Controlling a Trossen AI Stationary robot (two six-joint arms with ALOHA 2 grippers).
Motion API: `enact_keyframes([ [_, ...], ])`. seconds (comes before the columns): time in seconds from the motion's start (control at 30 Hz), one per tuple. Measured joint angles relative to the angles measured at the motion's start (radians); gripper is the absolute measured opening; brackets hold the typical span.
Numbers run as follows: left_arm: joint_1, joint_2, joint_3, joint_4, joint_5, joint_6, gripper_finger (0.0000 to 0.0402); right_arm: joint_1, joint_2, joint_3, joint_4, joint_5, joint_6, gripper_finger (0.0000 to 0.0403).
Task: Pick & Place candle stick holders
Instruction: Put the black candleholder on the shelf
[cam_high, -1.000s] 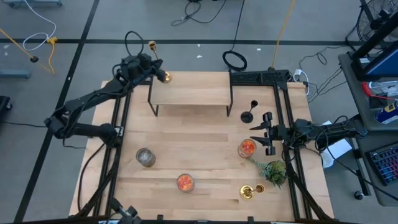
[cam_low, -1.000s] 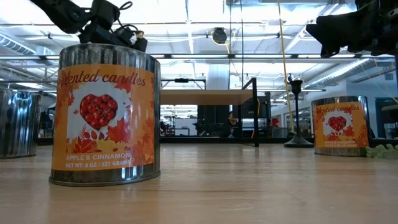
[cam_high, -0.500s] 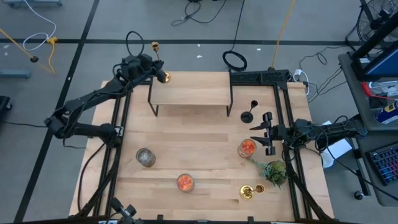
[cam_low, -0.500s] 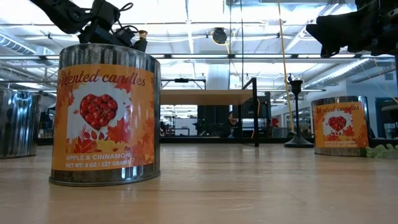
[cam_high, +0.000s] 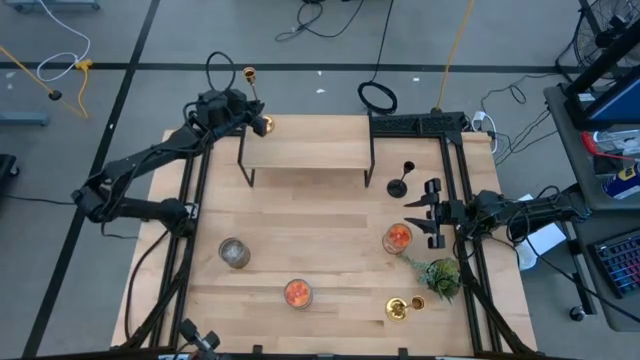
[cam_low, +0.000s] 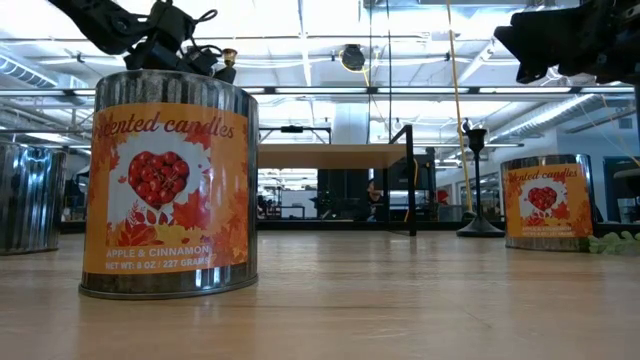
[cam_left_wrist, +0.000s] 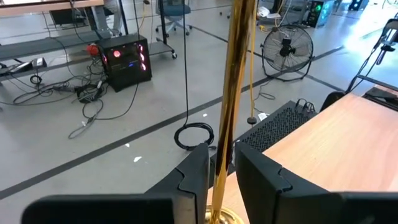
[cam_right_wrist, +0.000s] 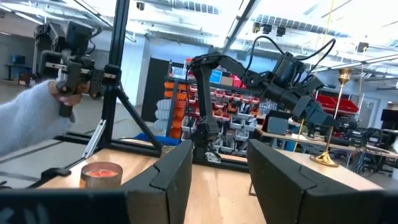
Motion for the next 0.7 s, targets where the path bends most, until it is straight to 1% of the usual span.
enact_keyframes([
  [0.23, -0.004, -0.003, 0.000, -0.023, 0.000, -0.006, 0.0085, 0.000, 0.000, 0.000, -0.006, 0.000, -0.008, 0.0153],
  [0.37, -0.011, -0.028, 0.000, -0.049, 0.001, -0.006, 0.0085, 0.000, 0.000, 0.000, -0.006, 0.000, -0.010, 0.0153],
  [0.57, -0.030, -0.097, 0.000, -0.108, 0.001, -0.005, 0.0086, 0.000, 0.000, 0.000, -0.006, -0.001, -0.015, 0.0153],
  [0.7, -0.048, -0.157, 0.000, -0.202, 0.001, -0.032, 0.0086, 0.000, 0.000, 0.000, -0.005, 0.001, -0.015, 0.0153],
])
